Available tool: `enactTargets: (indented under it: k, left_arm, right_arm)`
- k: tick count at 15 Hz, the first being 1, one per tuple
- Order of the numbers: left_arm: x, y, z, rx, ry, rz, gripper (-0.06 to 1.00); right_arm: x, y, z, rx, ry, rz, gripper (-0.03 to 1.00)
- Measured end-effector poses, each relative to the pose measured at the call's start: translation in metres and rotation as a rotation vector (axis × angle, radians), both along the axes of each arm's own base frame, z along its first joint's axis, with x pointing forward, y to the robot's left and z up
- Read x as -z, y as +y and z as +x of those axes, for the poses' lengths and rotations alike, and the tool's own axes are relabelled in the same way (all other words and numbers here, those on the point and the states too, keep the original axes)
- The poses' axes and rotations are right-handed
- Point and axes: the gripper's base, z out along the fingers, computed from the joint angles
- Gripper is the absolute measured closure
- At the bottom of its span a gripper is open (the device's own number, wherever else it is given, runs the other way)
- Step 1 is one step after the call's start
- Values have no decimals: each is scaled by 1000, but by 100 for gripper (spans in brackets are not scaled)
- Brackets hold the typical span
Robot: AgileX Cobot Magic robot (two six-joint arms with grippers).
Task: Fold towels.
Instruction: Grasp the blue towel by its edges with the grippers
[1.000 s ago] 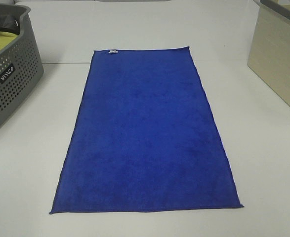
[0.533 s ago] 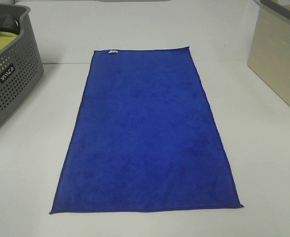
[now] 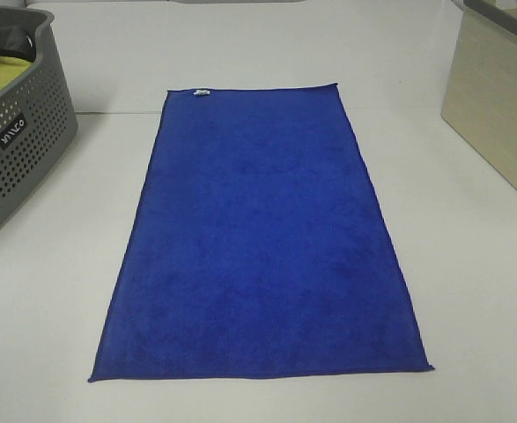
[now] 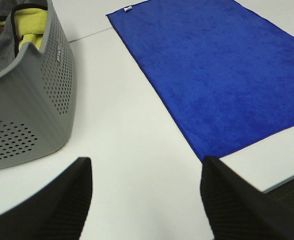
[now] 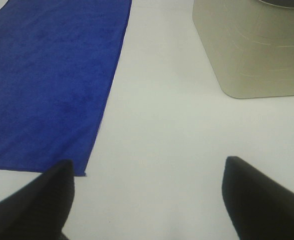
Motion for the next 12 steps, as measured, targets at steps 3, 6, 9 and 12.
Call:
enactTargets:
  k: [3,6,9,12]
  left_arm:
    - [0,0,0,0,0,0,34]
    - [0,0,0,0,0,0,34]
    - [0,0,0,0,0,0,34]
    - [0,0,0,0,0,0,34]
  right_arm:
    - [0,0,0,0,0,0,20]
    - [0,0,0,0,0,0,20]
    - [0,0,0,0,0,0,20]
    - [0,0,0,0,0,0,20]
